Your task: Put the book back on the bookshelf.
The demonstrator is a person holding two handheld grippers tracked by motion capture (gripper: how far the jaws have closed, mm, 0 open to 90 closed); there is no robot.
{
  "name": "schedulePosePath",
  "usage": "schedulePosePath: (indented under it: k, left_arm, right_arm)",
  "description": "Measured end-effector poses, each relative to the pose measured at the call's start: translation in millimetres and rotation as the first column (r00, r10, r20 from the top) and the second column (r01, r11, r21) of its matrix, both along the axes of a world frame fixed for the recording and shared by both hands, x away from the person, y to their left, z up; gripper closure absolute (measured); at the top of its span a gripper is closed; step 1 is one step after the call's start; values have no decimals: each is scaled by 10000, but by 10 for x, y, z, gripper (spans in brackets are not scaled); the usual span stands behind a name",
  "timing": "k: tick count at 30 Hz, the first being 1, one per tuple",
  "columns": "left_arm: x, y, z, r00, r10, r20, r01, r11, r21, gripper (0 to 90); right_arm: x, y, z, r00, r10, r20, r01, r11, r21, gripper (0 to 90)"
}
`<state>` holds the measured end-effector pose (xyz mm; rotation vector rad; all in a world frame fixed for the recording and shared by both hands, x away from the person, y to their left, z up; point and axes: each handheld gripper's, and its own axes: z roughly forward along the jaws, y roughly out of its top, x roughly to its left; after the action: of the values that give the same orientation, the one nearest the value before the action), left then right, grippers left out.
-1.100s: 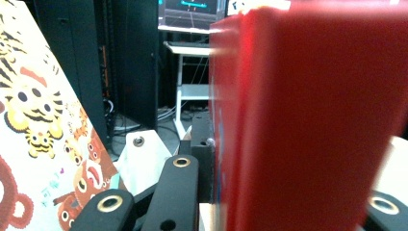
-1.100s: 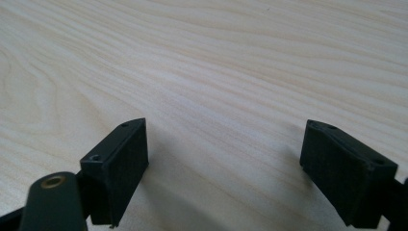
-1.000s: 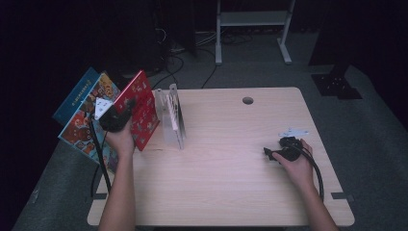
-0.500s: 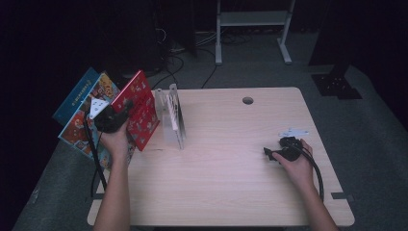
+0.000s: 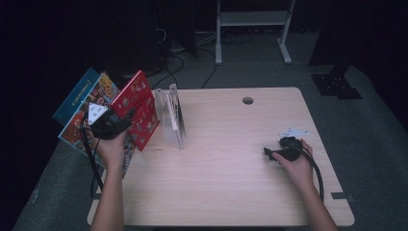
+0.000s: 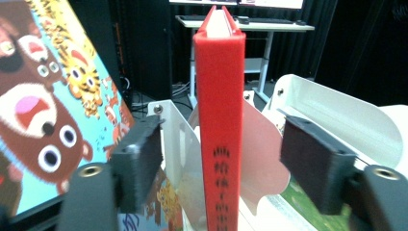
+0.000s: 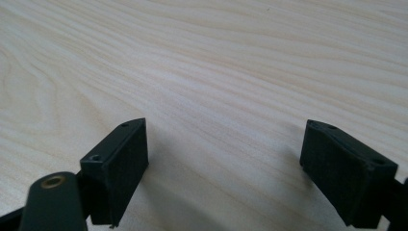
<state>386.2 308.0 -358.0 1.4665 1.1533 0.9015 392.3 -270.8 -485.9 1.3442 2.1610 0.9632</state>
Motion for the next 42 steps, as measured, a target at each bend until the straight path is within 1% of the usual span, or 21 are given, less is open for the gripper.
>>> schedulePosePath:
  k: [2,4,5,6,8,9,11,13,16,18,20,24,29,36,42]
  left_arm:
    - [-42,9,-9,10000,1,-24,-2,10000,-67,236]
    - [-79,7,-21,10000,8,-90,-8,10000,-16,186]
    - [-97,7,-24,9999,-16,-150,16,10000,7,176]
    - [-115,5,-28,9999,-21,-129,21,10000,3,155]
    - [-147,5,-23,9998,91,-167,-89,9999,110,110]
    - [-164,6,-21,9998,116,-159,-114,9999,77,89]
    - [-202,14,-19,9999,88,-138,-88,10000,-14,72]
    - [-234,7,-19,9998,72,-184,-72,10000,-21,49]
    - [-303,-3,-16,9996,31,-296,-26,9999,163,22]
    - [-349,-8,-22,9996,-77,-266,80,9999,109,21]
    - [-400,-15,-25,9994,-175,-301,181,9996,200,19]
    - [-505,-41,-26,9987,-406,-296,410,9991,119,11]
    - [-649,-92,-9,9974,-687,-231,691,9975,149,10]
    - [-830,-124,-6,9961,-857,-200,860,9962,139,10]
    - [-1003,-170,-35,9930,-1163,-199,1165,9932,91,10]
  right_arm:
    - [0,0,0,10000,0,0,0,10000,1,159]
    - [0,0,0,10000,-1,-2,1,10000,2,159]
    - [0,0,0,10000,0,-1,0,10000,2,159]
    - [0,0,0,10000,-1,-3,1,10000,2,159]
    - [0,0,0,10000,-1,-2,1,10000,2,159]
    - [0,0,0,10000,0,0,0,10000,1,158]
    - [0,0,0,10000,0,-1,0,10000,2,159]
    - [0,0,0,10000,-2,-2,2,10000,3,158]
    - [0,0,0,10000,1,-2,-1,10000,1,159]
    - [0,0,0,10000,-1,-1,1,10000,4,158]
    - [0,0,0,10000,0,-1,0,10000,2,158]
    - [0,0,0,10000,-2,-3,2,10000,3,158]
    - [0,0,0,10000,6,-4,-6,10000,1,156]
    - [0,2,0,10000,20,-15,-20,10000,3,154]
    - [0,2,0,10000,19,-15,-19,10000,2,154]
